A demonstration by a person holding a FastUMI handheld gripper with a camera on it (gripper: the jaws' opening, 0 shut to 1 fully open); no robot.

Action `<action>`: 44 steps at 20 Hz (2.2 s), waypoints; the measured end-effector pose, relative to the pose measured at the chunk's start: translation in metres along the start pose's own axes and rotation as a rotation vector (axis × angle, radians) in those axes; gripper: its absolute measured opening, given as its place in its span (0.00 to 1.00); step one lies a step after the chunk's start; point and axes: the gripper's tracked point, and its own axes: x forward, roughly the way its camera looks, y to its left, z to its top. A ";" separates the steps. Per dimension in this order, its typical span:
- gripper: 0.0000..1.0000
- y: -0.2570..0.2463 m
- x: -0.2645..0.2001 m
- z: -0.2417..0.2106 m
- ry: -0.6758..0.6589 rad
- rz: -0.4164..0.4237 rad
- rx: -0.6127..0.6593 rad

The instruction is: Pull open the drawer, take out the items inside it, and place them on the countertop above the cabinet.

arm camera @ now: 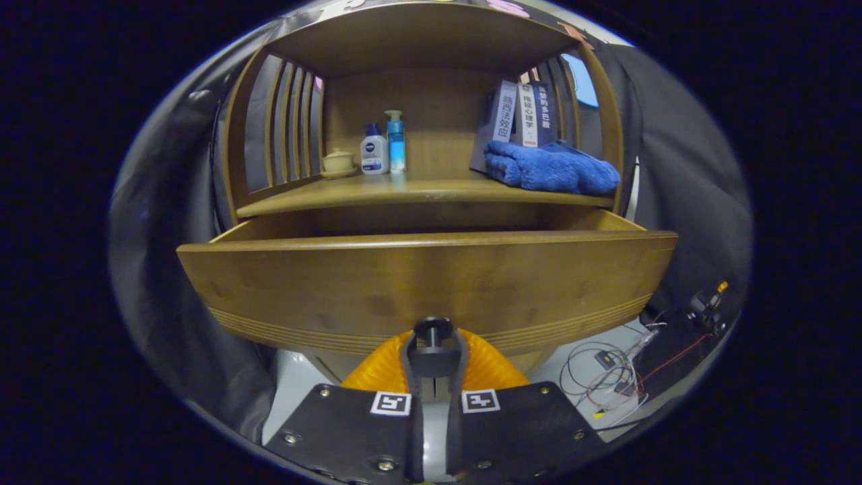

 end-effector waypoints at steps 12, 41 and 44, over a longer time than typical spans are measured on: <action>0.13 -0.005 -0.051 -0.044 0.079 -0.028 0.025; 0.74 -0.013 0.069 -0.007 0.788 -0.288 0.183; 0.55 -0.005 0.081 -0.018 0.791 -0.246 0.221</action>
